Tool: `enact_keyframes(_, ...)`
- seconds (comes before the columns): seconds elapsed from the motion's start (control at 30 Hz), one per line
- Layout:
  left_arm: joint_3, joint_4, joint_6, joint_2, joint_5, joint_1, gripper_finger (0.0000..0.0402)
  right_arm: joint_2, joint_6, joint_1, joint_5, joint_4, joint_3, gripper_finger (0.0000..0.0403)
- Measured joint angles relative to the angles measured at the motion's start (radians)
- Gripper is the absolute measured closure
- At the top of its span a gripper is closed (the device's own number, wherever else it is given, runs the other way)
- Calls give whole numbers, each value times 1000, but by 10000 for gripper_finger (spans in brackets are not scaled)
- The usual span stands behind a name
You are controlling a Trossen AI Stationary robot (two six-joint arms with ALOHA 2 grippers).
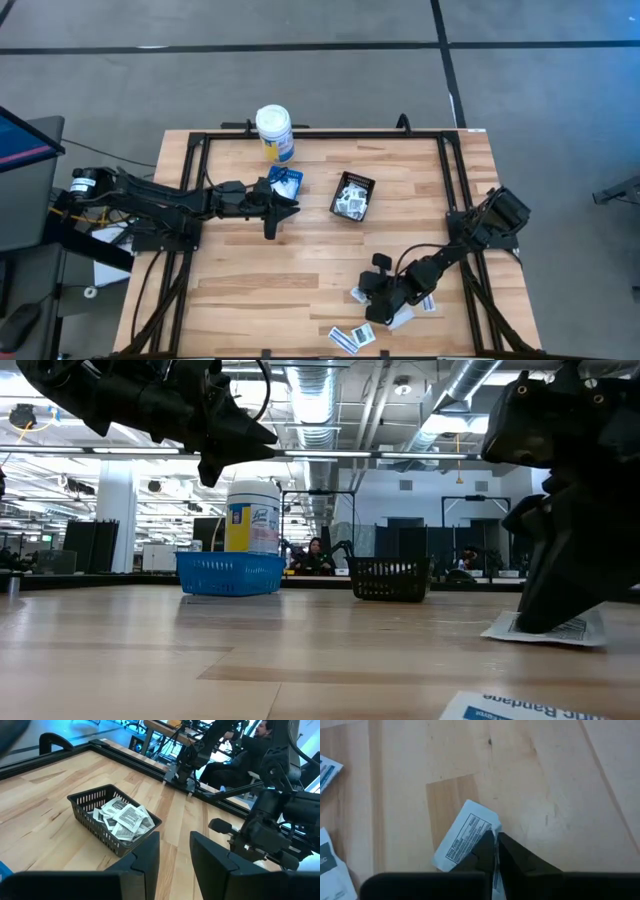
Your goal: Pick & Place First Aid Supplies
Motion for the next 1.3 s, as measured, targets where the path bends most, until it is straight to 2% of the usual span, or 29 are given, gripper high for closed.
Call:
enact_keyframes(0.1,0,0,0,0,0,0,294,-6,0,-16,44,-7,1,379)
enact_keyframes(0.23,0,-2,0,0,0,0,294,-48,-43,-41,161,-76,27,379)
enact_keyframes(0.4,0,-3,0,0,0,0,294,-159,-62,-92,438,-233,67,397)
enact_keyframes(0.57,0,-7,0,3,0,0,294,-233,-163,-219,626,-293,66,392)
enact_keyframes(0.67,0,-7,0,4,0,0,294,-252,-246,-332,648,-286,66,380)
enact_keyframes(0.77,0,-7,0,4,0,0,294,-259,-262,-458,562,-286,66,363)
enact_keyframes(0.9,0,-7,1,4,0,0,294,-251,-261,-588,337,-280,66,334)
enact_keyframes(0.97,0,-8,9,4,0,0,294,-251,-261,-625,260,-280,66,319)
enact_keyframes(1.13,0,-10,10,4,0,0,294,-256,-252,-654,134,-287,67,281)
enact_keyframes(1.3,0,-27,11,4,0,0,294,-256,-123,-614,-136,-298,68,257)
